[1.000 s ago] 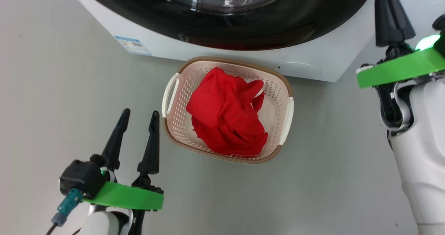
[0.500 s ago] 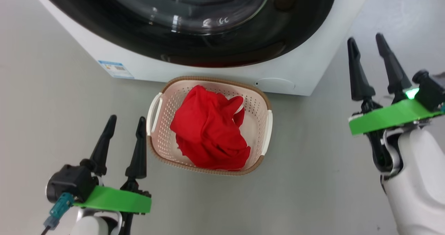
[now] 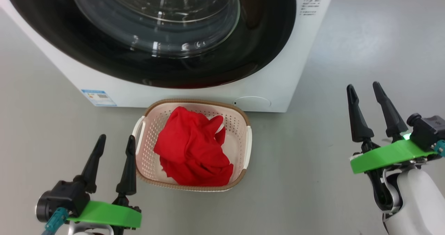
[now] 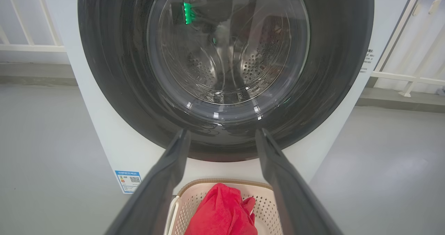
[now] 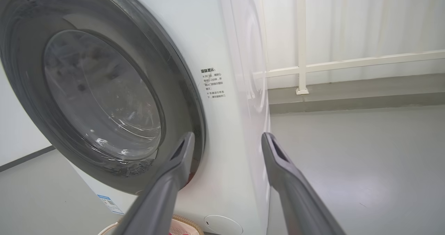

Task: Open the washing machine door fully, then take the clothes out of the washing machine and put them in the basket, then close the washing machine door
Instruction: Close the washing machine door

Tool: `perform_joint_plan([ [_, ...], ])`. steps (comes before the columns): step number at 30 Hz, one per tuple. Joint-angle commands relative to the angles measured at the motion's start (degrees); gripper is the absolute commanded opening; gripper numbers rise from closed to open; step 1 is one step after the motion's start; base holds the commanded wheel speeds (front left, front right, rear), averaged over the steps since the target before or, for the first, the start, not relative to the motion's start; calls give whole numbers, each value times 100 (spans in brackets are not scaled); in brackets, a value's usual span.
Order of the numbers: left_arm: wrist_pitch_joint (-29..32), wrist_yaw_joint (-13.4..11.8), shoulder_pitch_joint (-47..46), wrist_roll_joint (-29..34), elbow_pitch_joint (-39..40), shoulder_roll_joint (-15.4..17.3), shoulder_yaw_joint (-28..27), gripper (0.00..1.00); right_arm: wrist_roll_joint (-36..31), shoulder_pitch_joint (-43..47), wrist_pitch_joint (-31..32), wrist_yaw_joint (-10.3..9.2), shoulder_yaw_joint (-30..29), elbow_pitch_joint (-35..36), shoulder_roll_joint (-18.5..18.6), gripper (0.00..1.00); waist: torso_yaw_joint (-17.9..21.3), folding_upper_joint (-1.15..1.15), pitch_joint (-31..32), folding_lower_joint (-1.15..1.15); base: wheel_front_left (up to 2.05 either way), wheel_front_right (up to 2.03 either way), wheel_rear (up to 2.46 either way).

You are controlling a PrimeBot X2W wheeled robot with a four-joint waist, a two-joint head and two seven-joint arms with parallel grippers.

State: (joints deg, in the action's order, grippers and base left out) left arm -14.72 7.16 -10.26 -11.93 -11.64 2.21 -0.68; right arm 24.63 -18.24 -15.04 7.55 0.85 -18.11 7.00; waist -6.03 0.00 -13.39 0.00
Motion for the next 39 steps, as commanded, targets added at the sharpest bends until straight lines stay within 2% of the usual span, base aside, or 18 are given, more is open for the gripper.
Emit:
perform_joint_plan([
  [1,-28,30,27,42,128,78,-215,100,-47,62,4,-6,111,170,-2,100,116,0,111,0,0,0,0],
  [22,-28,32,510,-79,261,302,-419,100,-84,952,4,-6,-147,319,-28,100,708,0,572,0,0,0,0],
  [39,-28,33,750,-40,366,283,-474,100,-120,1319,4,-6,-256,379,-120,100,898,0,660,0,0,0,0],
])
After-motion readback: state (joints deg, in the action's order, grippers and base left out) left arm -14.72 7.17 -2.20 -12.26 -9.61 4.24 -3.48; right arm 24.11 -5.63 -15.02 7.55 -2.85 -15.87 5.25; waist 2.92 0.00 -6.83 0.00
